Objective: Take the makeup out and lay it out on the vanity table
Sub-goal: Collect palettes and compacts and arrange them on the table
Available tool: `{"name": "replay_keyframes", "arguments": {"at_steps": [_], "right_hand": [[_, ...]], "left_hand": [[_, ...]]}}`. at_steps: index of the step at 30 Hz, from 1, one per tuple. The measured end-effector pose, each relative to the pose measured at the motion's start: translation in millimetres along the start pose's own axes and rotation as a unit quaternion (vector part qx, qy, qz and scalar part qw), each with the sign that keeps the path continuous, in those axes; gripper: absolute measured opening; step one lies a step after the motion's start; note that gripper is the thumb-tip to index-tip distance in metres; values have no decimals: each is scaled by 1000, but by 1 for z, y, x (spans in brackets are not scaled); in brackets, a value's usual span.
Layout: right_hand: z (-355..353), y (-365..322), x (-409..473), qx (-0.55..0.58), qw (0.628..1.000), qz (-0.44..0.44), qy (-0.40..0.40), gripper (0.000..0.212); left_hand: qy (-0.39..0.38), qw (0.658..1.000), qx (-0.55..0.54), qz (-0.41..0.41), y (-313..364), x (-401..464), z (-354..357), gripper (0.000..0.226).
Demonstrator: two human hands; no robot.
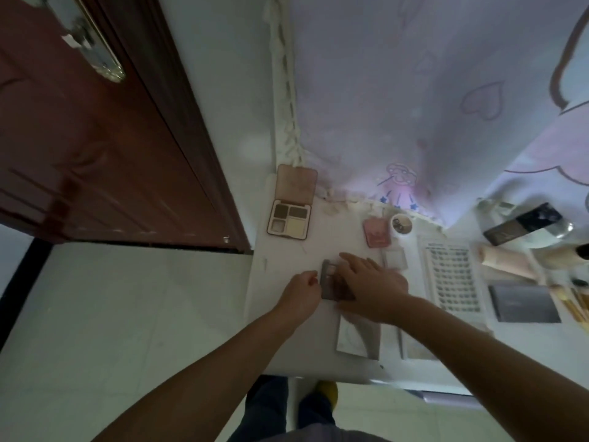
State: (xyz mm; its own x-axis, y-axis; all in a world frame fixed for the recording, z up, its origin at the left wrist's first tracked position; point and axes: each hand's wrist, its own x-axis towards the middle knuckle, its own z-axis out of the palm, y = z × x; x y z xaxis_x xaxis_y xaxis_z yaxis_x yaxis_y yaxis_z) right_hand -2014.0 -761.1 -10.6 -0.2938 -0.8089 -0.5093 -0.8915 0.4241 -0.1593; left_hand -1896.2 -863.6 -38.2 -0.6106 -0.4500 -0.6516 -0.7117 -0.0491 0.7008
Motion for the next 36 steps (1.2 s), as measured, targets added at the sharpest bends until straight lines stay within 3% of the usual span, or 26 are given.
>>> {"name": "replay_keyframes", "arguments": {"at_steps": [4,10,12,15,18,22,24,26,29,30,32,36], "right_hand": [[9,-2,4,13,998,-27,61,47],[1,2,8,97,991,-56,68,46],[-14,-4,6,170,978,-68,99,42],[-35,-16,2,204,965,-96,133,45],[-48,-21,1,215,960,-113,138,46],[-59,-19,10,271,947,-123,121,32],[-67,-16,18,322,936,-117,81,20],[-76,-15,28,424,901,-88,17,13],[-85,-13,48,582,811,-15,-54,31],[-84,-13,54,602,796,-3,-58,33],[-76,-18,69,607,793,7,-51,35],[-61,-36,94,560,828,13,1,31]], "left_hand": [[-1,998,-64,-8,5,-1,8,30],[-6,965,-253,-69,11,-3,-9,25],[-47,938,-334,-78,9,-6,-20,34],[-156,871,-459,-74,13,-15,-31,50],[-171,842,-510,-44,19,-19,-36,54],[-175,815,-551,-48,16,-21,-46,50],[-183,813,-551,-49,9,-22,-53,51],[-187,814,-546,-58,0,-23,-58,54],[-182,803,-563,-74,-14,-23,-63,50],[-176,801,-567,-76,-18,-23,-64,47],[-152,804,-569,-78,-26,-22,-66,38],[-102,839,-532,-60,-40,-13,-72,32]]}}
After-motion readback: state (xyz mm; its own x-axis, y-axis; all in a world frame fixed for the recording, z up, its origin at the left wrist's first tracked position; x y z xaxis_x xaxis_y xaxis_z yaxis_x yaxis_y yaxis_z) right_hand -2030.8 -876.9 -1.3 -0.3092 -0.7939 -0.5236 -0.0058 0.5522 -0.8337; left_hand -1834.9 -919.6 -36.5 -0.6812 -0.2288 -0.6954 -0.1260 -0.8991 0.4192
